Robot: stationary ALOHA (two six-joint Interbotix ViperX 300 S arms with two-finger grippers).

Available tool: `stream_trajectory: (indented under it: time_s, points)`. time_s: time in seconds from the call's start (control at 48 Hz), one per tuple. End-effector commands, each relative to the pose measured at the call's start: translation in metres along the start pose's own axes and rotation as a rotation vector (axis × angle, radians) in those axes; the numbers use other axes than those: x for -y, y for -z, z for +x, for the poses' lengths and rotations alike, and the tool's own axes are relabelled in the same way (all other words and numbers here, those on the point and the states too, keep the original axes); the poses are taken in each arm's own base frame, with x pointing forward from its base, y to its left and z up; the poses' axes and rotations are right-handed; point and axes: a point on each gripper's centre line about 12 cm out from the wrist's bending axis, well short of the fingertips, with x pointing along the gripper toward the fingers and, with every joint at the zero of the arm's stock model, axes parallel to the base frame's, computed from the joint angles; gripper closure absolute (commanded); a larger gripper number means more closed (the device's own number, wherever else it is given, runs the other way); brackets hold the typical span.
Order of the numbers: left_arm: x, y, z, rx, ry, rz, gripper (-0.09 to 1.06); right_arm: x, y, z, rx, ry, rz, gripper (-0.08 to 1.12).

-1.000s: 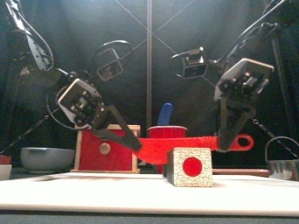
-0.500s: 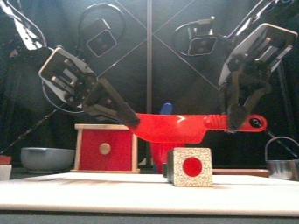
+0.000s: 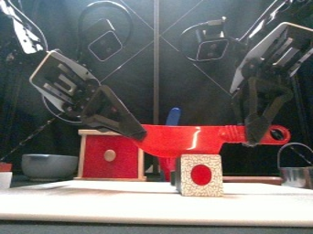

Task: Cut the sushi into 4 pieces with the knife
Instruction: Cut the sushi into 4 pieces

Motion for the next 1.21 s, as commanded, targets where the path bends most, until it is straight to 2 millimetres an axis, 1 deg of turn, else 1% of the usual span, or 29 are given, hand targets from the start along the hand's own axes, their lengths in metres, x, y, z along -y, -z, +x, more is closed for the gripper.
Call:
stream_trajectory:
  time_s: [0.021,0.188,0.438,0.5,0.667,0.771,1.0,1.208]
  points:
    - [0.001,-0.008,0.004,0.022,-0.001,-0.001,0.62,0.001,-0.008,0.001,0.022,-0.001,0.002,0.87]
    - [0.001,-0.003,0.007,0.008,-0.004,-0.008,0.62,0.001,-0.005,0.006,0.007,0.003,0.002,0.87]
    - [-0.001,0.029,0.023,-0.086,-0.021,-0.041,0.62,0.004,0.005,0.026,-0.056,0.018,0.001,0.87]
    - [-0.002,0.034,0.027,-0.100,-0.027,-0.050,0.62,0.005,0.008,0.029,-0.067,0.022,0.002,0.87]
    - [-0.007,0.034,0.028,-0.098,-0.040,-0.056,0.62,0.006,0.007,0.029,-0.067,0.025,0.001,0.87]
    - [-0.010,0.030,0.027,-0.089,-0.047,-0.058,0.62,0.012,0.006,0.029,-0.066,0.036,0.008,0.87]
    - [-0.027,0.027,0.023,-0.090,-0.082,-0.071,0.62,0.027,0.003,0.027,-0.058,0.064,0.018,0.87]
    - [-0.037,0.025,0.021,-0.085,-0.097,-0.067,0.62,0.032,0.001,0.026,-0.053,0.075,0.016,0.87]
